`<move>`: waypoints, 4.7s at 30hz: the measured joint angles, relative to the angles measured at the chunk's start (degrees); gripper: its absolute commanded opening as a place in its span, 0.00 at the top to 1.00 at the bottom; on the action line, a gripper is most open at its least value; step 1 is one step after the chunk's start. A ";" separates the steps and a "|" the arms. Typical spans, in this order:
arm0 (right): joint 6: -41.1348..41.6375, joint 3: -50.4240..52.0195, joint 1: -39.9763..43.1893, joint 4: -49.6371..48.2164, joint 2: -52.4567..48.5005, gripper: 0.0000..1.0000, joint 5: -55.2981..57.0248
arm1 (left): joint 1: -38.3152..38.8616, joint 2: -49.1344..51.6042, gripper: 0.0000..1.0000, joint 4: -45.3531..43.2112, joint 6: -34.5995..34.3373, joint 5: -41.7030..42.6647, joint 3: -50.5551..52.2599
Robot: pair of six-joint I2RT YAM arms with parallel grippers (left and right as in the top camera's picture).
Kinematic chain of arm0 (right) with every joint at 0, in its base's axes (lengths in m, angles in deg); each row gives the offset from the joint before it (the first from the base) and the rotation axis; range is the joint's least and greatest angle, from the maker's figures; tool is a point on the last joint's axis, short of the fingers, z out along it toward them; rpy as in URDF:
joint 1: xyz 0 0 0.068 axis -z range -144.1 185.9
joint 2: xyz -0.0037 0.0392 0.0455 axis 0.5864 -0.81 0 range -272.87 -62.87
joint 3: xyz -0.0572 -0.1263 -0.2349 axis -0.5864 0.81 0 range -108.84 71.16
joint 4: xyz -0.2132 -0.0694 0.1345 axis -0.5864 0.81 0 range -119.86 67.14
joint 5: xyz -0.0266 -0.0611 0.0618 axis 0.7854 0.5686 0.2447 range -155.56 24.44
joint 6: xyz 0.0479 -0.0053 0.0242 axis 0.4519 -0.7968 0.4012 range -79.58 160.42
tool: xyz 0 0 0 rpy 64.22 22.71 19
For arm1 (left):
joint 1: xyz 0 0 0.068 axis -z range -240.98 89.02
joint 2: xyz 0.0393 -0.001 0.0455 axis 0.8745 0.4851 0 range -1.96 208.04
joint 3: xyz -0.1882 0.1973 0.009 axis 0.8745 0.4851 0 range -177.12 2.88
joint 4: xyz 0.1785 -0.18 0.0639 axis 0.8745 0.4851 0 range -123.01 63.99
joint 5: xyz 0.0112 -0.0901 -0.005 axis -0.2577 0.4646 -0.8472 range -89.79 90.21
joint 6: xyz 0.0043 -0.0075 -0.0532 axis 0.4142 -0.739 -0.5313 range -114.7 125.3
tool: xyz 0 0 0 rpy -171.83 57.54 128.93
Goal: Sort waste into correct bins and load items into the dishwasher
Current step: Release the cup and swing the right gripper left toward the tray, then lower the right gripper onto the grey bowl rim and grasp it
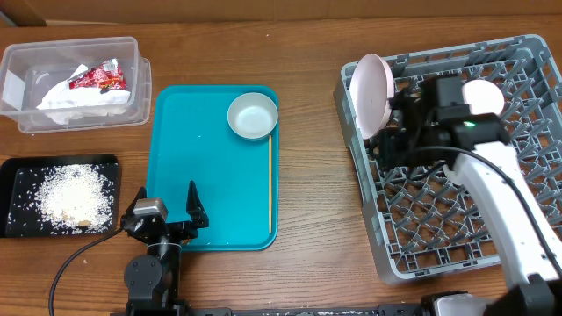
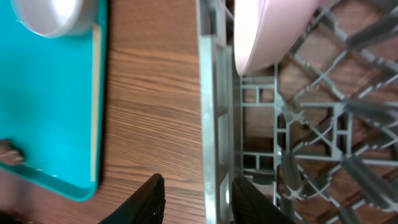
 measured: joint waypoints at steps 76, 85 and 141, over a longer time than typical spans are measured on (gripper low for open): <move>12.02 6.40 -10.21 -7.54 -4.61 0.47 11.30 | 0.00 0.00 0.00 -0.02 0.00 0.00 0.00; 12.07 -11.87 -10.38 1.27 -4.74 0.00 7.32 | 0.02 0.00 0.00 -0.02 0.00 0.00 0.00; -1.36 -15.39 -39.45 -39.26 -33.33 0.01 27.67 | 0.00 0.00 0.00 -0.02 0.00 0.00 0.00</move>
